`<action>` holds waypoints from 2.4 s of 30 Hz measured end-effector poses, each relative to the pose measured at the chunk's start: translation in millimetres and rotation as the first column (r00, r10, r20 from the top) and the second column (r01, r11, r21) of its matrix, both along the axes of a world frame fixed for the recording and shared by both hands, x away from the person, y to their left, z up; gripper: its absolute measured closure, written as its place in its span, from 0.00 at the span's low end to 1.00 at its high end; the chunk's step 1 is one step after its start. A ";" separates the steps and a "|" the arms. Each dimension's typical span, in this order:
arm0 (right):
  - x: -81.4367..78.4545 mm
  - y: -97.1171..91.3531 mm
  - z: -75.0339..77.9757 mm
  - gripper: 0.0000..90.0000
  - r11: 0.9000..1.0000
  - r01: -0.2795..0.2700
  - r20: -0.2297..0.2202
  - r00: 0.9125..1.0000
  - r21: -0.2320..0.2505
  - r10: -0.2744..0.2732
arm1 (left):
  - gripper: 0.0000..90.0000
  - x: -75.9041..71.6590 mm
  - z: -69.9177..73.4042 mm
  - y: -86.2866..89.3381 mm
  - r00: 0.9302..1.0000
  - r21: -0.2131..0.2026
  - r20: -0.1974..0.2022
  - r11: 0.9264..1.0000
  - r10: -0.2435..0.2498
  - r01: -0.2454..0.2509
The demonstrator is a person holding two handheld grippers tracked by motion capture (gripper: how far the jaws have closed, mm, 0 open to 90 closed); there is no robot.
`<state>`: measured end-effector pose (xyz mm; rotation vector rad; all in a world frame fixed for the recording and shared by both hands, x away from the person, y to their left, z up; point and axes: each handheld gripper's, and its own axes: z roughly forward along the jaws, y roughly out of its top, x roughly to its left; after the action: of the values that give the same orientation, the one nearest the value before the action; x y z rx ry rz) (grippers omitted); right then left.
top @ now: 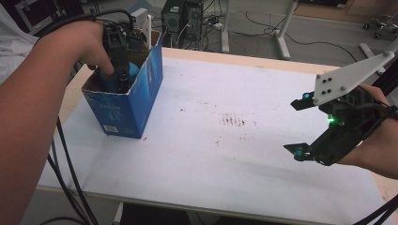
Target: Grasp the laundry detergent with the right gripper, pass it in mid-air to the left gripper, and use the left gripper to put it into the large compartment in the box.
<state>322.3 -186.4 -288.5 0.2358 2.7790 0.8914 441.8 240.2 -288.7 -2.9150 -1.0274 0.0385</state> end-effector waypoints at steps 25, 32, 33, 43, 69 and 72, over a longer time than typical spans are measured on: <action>3.6 -3.3 -8.1 0.01 1.000 0.007 -0.028 1.000 -0.004 -0.007 | 0.24 -3.3 28.3 -0.2 0.998 -0.009 0.021 0.999 0.053 -0.053; 9.1 -6.5 -6.7 0.01 1.000 0.013 -0.040 0.999 -0.024 -0.014 | 0.21 -10.6 54.9 -3.2 0.998 0.003 0.056 1.000 0.027 -0.027; 10.2 -7.2 -5.5 0.01 0.999 0.014 -0.045 0.999 -0.035 -0.016 | 0.21 -12.1 59.0 -4.5 0.998 0.003 0.063 1.000 0.021 -0.022; 27.7 -11.7 9.1 0.01 0.992 -0.006 -0.057 0.998 -0.123 -0.001 | 0.18 -27.1 93.4 -36.4 0.994 -0.028 0.078 0.996 -0.078 0.081; 67.6 -29.7 25.9 0.01 0.906 -0.059 -0.165 0.986 -0.420 -0.012 | 0.02 -32.9 52.9 -123.1 0.912 -0.087 -0.029 0.910 -0.409 0.405; 71.8 -33.1 23.2 0.01 0.893 -0.047 -0.169 0.985 -0.447 -0.033 | 0.02 -32.2 47.7 -125.4 0.905 -0.124 -0.033 0.900 -0.424 0.417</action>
<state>394.1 -219.6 -265.2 0.2325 3.0467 0.2116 409.6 114.7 -241.1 -3.1481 -0.3779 0.1702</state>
